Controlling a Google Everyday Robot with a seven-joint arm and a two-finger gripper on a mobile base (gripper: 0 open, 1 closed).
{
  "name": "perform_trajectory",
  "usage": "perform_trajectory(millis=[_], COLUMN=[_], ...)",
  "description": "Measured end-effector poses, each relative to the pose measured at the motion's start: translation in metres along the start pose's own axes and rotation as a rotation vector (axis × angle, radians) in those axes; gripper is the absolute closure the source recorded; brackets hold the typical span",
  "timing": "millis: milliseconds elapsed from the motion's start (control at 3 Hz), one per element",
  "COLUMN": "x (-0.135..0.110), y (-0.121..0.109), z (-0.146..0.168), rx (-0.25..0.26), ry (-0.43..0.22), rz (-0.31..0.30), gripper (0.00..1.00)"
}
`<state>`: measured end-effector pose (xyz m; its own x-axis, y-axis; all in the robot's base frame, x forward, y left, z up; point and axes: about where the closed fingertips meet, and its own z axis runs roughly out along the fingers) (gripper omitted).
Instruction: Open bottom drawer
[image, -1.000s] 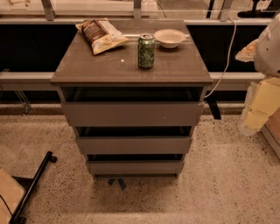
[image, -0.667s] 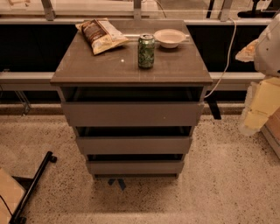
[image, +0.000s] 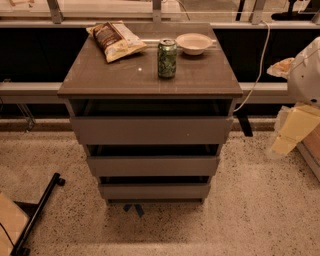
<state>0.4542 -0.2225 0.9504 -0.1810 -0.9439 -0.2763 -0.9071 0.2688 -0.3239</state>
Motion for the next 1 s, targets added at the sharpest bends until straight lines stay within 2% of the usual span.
perform_trajectory(millis=[333,667,1000], x=[0.0,0.0,0.008], y=[0.0,0.008,0.017], z=[0.0,0.023,0.07], rx=[0.0,0.0,0.003], ry=[0.0,-0.03,-0.086], rz=[0.0,0.033,0.072], gripper=[0.0,0.0,0.0])
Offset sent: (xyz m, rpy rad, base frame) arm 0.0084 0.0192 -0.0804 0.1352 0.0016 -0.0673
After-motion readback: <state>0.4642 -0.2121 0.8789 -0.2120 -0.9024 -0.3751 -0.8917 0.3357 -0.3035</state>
